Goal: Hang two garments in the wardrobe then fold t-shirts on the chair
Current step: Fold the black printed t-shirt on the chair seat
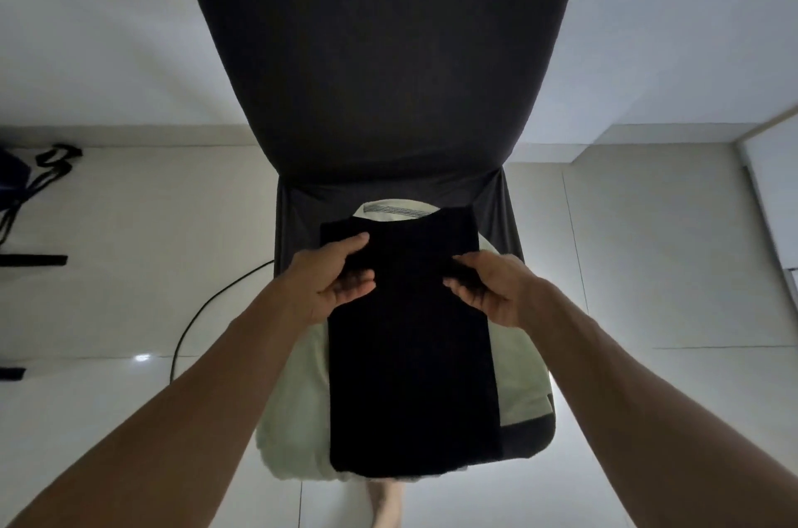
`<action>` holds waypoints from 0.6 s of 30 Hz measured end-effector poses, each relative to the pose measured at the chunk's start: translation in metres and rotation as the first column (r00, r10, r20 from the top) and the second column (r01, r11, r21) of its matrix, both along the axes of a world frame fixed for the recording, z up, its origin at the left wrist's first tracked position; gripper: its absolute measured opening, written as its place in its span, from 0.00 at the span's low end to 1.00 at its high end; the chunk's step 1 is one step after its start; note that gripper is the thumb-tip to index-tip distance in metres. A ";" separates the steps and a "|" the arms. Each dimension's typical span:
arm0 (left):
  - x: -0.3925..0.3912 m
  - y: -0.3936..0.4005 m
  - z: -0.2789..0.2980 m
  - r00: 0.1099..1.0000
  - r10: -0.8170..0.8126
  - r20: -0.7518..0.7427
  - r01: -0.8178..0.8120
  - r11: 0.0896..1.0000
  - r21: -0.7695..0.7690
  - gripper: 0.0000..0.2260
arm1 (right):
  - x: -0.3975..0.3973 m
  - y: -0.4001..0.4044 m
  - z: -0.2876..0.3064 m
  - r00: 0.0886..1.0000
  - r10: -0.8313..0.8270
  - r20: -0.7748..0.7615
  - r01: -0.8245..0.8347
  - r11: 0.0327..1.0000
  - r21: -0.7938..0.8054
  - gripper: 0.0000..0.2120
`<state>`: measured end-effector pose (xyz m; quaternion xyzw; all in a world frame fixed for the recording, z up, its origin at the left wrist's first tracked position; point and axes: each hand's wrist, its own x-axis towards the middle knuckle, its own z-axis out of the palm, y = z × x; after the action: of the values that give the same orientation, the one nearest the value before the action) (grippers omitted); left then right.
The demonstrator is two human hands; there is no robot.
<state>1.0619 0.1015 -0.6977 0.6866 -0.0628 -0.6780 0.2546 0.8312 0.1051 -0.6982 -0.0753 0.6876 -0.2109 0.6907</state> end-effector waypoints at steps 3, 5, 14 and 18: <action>0.010 -0.004 -0.023 0.968 -0.243 0.057 0.245 0.969 -0.033 0.23 | -0.003 -0.007 -0.018 0.996 0.061 0.059 -0.062 0.998 0.011 0.18; 0.013 0.000 -0.035 0.901 -0.380 0.209 0.398 0.916 -0.048 0.18 | -0.005 -0.003 -0.030 0.968 0.238 -0.075 -0.239 0.971 0.002 0.20; 0.016 -0.026 -0.051 0.739 -0.252 0.624 0.447 0.877 -0.176 0.11 | -0.002 -0.029 -0.044 0.847 0.264 -0.461 -0.390 0.899 -0.202 0.10; 0.015 -0.035 -0.075 0.748 -0.208 0.631 0.375 0.916 -0.143 0.14 | 0.003 -0.042 -0.061 0.785 0.297 -0.543 -0.425 0.897 -0.124 0.12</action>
<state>1.0764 0.0662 -0.7727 0.8081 -0.3363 -0.4407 0.1992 0.8343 0.0627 -0.7594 -0.3420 0.7876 -0.1275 0.4965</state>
